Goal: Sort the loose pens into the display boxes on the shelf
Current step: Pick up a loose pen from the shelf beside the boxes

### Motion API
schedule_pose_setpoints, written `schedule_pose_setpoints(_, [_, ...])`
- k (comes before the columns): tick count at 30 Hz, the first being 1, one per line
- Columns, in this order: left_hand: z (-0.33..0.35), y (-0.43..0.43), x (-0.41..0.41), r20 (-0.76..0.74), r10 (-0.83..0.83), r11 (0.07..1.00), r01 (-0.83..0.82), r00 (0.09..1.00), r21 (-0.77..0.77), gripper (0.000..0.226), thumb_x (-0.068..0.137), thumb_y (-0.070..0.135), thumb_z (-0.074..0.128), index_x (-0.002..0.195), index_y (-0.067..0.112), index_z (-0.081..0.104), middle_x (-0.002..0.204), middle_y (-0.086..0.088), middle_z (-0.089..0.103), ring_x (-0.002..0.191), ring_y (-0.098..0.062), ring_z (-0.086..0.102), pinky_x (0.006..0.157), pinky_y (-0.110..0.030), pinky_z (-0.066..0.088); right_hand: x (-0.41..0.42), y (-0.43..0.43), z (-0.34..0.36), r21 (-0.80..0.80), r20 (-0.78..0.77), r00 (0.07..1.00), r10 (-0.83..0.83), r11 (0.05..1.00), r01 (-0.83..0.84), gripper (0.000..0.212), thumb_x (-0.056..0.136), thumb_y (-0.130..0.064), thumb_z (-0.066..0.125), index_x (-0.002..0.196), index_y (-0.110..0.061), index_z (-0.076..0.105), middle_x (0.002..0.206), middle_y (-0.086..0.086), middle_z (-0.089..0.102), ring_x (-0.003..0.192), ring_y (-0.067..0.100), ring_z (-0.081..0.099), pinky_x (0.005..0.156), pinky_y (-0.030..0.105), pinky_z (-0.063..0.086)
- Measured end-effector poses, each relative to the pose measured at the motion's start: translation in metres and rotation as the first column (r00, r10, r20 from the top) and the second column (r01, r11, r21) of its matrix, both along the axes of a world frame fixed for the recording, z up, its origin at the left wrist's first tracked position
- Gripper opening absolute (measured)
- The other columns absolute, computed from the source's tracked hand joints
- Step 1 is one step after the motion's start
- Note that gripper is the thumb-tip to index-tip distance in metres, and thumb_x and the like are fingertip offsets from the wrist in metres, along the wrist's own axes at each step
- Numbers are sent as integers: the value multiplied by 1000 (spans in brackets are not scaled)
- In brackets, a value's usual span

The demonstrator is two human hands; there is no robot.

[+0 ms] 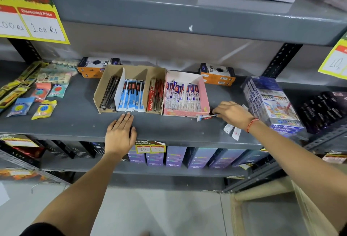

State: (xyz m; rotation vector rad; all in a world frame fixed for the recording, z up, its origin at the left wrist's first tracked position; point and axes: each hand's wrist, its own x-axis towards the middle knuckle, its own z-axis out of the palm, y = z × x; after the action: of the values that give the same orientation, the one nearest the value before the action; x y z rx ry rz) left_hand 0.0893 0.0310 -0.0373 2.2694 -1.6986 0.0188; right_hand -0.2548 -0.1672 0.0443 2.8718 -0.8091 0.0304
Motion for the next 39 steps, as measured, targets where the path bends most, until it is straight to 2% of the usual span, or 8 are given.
schedule_pose_setpoints(6, [-2, 0, 0, 8, 2, 1000, -2, 1000, -3, 58, 88, 34, 25, 127, 3, 56, 133, -14, 56, 127, -26, 49, 104, -45, 36, 3, 20, 18, 153, 375, 912, -163, 982, 113, 12, 83, -2, 68, 94, -1, 72, 88, 14, 68, 76, 30, 66, 71, 39, 58])
schedule_pose_setpoints(9, [-3, -1, 1, 8, 9, 1000, -9, 1000, -9, 57, 87, 33, 27, 125, 2, 58, 131, -15, 58, 125, -27, 51, 103, -45, 38, 19, 33, 20, 569, 590, 594, -546, 804, 174, 14, 83, 0, 68, 96, 2, 68, 84, 9, 63, 75, 18, 59, 72, 19, 54])
schedule_pose_setpoints(12, [-6, -1, 2, -2, 14, 1000, -14, 1000, -10, 57, 87, 33, 29, 123, 2, 60, 129, -14, 59, 123, -27, 53, 101, -45, 38, 45, 55, 16, 829, 555, 208, -805, 556, -63, 21, 84, 8, 62, 81, -12, 62, 68, -5, 69, 66, 7, 64, 61, 13, 53])
schedule_pose_setpoints(15, [-6, -1, 3, -8, 13, 1000, -13, 1000, -8, 57, 87, 33, 29, 123, 3, 60, 129, -14, 60, 123, -27, 53, 101, -45, 39, 72, 73, 12, 871, 466, 101, -879, 435, -228, 29, 86, 12, 57, 77, -16, 61, 64, -7, 73, 61, 4, 67, 56, 16, 56])
schedule_pose_setpoints(21, [-4, 0, 3, -15, 8, 1000, -9, 1000, -10, 56, 86, 33, 30, 122, 2, 60, 128, -15, 60, 122, -27, 53, 101, -45, 40, 116, 86, 12, 876, 389, 103, -915, 333, -350, 25, 86, 9, 59, 77, -13, 63, 68, -5, 73, 63, 5, 69, 59, 22, 55])
schedule_pose_setpoints(30, [0, 1, 1, -23, 2, 1000, -3, 1000, -13, 54, 85, 29, 31, 119, 1, 62, 125, -15, 62, 118, -27, 57, 99, -45, 42, 167, 75, 34, 902, 399, 193, -897, 345, -260, 13, 83, 2, 67, 88, -9, 64, 72, -1, 66, 66, 8, 64, 60, 17, 56])
schedule_pose_setpoints(34, [1, 1, 3, -30, -14, 1000, 13, 999, -26, 54, 85, 29, 32, 120, 1, 62, 126, -16, 61, 118, -29, 57, 99, -45, 43, 224, 62, 50, 914, 401, 302, -865, 354, -200, 39, 82, 4, 68, 118, 2, 56, 88, 17, 68, 80, 23, 65, 73, 28, 58])
schedule_pose_setpoints(39, [0, -1, 3, -67, -35, 998, 31, 997, -55, 52, 81, 27, 37, 115, 0, 64, 121, -17, 64, 113, -31, 60, 93, -44, 48, 295, 47, 55, 835, 383, 587, -713, 540, 110, 28, 84, 2, 60, 111, 3, 62, 106, 27, 69, 99, 37, 66, 92, 44, 54])
